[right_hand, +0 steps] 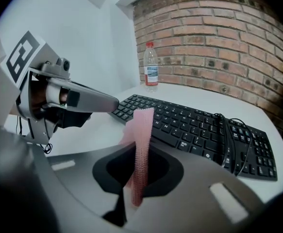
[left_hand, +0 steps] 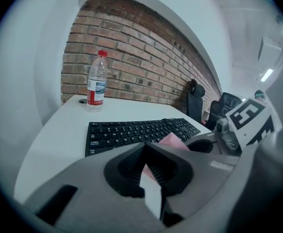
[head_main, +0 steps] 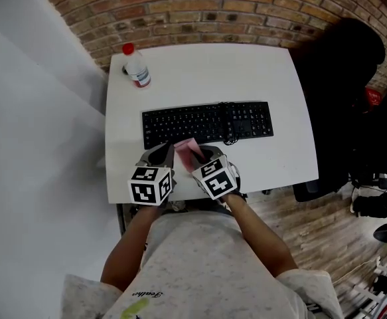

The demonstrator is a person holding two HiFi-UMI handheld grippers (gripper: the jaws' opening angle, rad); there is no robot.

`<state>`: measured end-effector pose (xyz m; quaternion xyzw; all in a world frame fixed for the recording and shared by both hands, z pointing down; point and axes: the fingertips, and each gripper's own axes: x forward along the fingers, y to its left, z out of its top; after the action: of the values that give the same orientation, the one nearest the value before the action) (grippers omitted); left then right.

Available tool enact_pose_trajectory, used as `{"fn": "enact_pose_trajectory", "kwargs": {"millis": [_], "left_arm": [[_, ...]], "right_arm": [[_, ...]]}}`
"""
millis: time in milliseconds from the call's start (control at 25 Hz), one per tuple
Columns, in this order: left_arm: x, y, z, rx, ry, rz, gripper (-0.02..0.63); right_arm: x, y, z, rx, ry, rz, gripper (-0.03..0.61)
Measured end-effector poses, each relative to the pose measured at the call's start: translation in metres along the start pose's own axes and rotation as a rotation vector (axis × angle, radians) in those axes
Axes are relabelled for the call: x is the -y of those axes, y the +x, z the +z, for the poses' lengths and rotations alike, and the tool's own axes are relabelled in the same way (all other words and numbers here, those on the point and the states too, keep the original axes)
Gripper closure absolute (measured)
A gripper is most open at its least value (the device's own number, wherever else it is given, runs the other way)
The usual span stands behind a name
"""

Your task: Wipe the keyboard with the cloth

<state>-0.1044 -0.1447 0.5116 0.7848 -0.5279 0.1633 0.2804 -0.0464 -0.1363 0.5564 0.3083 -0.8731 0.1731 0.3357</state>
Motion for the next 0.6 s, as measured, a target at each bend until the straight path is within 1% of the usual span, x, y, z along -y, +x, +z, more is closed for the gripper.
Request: {"fn": "enact_pose_trajectory", "kwargs": {"millis": [600], "left_arm": [[0.040, 0.023, 0.002, -0.012, 0.019, -0.037, 0.617]], "right_arm": [[0.036, -0.023, -0.018, -0.001, 0.041, -0.038, 0.552]]}}
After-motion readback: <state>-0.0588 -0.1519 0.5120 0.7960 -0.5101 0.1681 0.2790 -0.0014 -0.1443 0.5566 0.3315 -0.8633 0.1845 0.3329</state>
